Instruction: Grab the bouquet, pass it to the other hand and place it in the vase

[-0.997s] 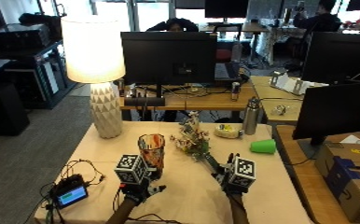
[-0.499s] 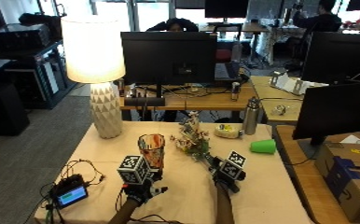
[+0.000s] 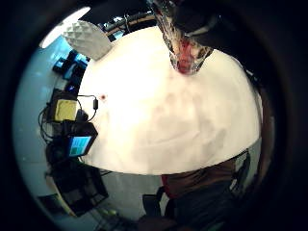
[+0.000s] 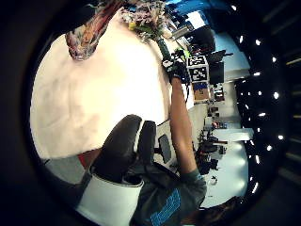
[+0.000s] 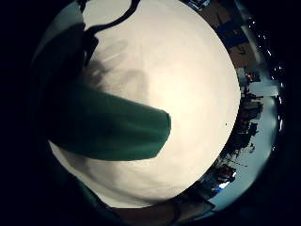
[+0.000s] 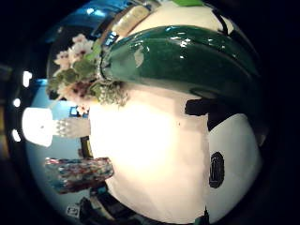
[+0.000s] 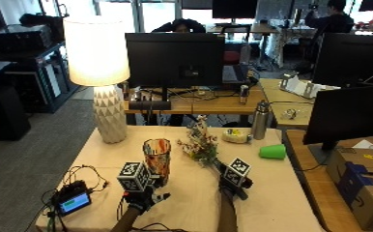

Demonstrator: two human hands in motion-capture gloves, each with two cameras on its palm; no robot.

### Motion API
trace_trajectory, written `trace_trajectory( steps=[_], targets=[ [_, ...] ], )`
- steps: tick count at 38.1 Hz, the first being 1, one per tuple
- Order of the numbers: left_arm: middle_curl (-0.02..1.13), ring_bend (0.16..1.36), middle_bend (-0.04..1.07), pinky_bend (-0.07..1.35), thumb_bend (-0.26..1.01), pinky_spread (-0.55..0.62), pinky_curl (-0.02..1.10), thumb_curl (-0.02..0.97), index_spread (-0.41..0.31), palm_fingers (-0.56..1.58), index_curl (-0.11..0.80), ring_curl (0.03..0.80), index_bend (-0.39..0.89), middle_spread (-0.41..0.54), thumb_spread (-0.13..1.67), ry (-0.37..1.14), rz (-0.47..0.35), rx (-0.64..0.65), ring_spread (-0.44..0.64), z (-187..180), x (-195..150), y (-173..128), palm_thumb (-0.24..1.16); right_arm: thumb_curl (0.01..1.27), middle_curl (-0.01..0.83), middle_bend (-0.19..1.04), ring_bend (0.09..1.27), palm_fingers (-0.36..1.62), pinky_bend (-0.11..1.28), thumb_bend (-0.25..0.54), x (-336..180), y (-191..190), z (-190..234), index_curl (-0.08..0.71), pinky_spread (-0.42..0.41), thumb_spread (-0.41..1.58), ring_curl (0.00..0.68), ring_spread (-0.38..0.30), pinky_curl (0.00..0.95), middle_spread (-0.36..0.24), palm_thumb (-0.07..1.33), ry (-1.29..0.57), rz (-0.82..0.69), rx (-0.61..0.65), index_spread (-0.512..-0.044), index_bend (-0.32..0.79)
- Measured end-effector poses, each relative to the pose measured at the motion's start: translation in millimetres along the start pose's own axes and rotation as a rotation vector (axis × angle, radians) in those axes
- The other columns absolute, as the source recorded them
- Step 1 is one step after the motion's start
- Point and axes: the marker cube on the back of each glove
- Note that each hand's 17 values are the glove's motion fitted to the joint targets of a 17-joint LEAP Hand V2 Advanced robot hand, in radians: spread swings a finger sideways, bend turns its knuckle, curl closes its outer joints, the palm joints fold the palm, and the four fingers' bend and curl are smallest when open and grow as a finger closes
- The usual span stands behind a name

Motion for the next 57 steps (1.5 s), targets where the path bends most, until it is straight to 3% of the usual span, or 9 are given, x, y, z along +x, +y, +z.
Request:
trace_trajectory(
  steps=[3,4,5,13,21,28,38,47,57],
  targets=[
    [0.31,0.54,0.17,0.23,-0.03,0.46,0.33,0.301,-0.101,0.39,0.337,0.293,0.15,0.085,0.98,0.005,0.005,-0.011,0.24,-0.5,0.9,1.8,0.18,0.48,0.436,0.47,0.72,1.07,0.55,0.031,0.9,7.1,11.4,0.235,0.001,0.91,0.399,-0.131,0.355,-0.121,0.94,0.033,-0.008,-0.095,-0.276,0.22],
    [0.31,0.54,0.17,0.23,-0.03,0.46,0.33,0.301,-0.100,0.39,0.337,0.294,0.15,0.085,0.98,0.009,0.009,-0.009,0.24,0.7,-0.1,0.2,0.18,0.48,0.440,0.47,0.72,0.99,0.52,0.028,0.9,7.4,11.0,0.228,0.010,0.92,0.407,-0.138,0.349,-0.126,0.94,0.036,-0.010,-0.094,-0.279,0.16],
    [0.31,0.54,0.17,0.23,-0.03,0.46,0.33,0.301,-0.100,0.39,0.337,0.294,0.15,0.085,0.98,0.012,0.013,-0.006,0.24,2.3,-1.3,-1.9,0.18,0.50,0.447,0.47,0.71,1.14,0.58,0.020,0.8,6.9,10.7,0.263,-0.050,0.86,0.417,-0.151,0.385,-0.133,0.96,0.038,-0.013,-0.086,-0.277,0.22],
    [0.31,0.54,0.17,0.23,-0.03,0.46,0.34,0.301,-0.100,0.38,0.339,0.295,0.15,0.085,0.98,0.018,0.000,0.010,0.24,-3.7,3.2,-0.5,0.18,0.57,0.481,0.50,0.69,1.31,0.60,-0.021,8.1,13.6,-11.6,0.329,-0.202,0.64,0.446,-0.210,0.413,-0.167,0.98,0.018,-0.030,-0.066,-0.273,0.19],
    [0.31,0.54,0.17,0.23,-0.03,0.46,0.34,0.302,-0.100,0.39,0.340,0.295,0.15,0.085,0.98,-0.003,0.013,0.023,0.24,-16.9,11.6,2.6,0.18,0.62,0.498,0.52,0.73,1.33,0.58,-0.028,13.3,5.7,-24.9,0.367,-0.266,0.51,0.466,-0.224,0.418,-0.185,0.99,-0.135,-0.066,-0.052,-0.271,0.18],
    [0.31,0.54,0.17,0.23,-0.03,0.46,0.34,0.302,-0.100,0.39,0.339,0.297,0.15,0.085,0.98,0.036,0.051,0.074,0.24,-47.9,29.0,-4.4,0.18,0.65,0.509,0.53,0.73,1.32,0.59,-0.030,10.8,10.6,-65.2,0.394,-0.285,0.43,0.477,-0.229,0.422,-0.192,0.98,-0.389,-0.148,0.010,-0.273,0.18],
    [0.31,0.55,0.17,0.24,-0.02,0.45,0.34,0.303,-0.100,0.41,0.337,0.300,0.15,0.076,0.98,0.292,0.123,0.082,0.23,-77.2,55.4,-22.2,0.19,0.69,0.521,0.53,0.74,1.31,0.60,-0.029,-0.8,32.2,-114.3,0.420,-0.295,0.37,0.488,-0.227,0.430,-0.194,0.98,-0.641,-0.250,0.033,-0.275,0.17],
    [0.31,0.55,0.17,0.26,-0.02,0.42,0.35,0.310,-0.100,0.44,0.336,0.300,0.15,0.067,0.98,0.692,0.175,0.024,0.20,-100.3,92.7,-46.9,0.22,0.71,0.528,0.53,0.74,1.31,0.60,-0.031,-26.4,54.4,-141.2,0.436,-0.297,0.35,0.493,-0.228,0.435,-0.189,0.98,-1.005,-0.466,-0.085,-0.276,0.17],
    [0.32,0.55,0.18,0.28,-0.01,0.39,0.36,0.330,-0.096,0.47,0.330,0.305,0.14,0.043,0.99,0.961,0.195,0.034,0.17,-112.3,135.1,-68.1,0.32,0.73,0.534,0.54,0.74,1.31,0.60,-0.032,-44.8,89.5,-161.2,0.450,-0.297,0.34,0.496,-0.225,0.437,-0.188,0.98,-1.226,-0.646,-0.218,-0.277,0.17]
  ],
)
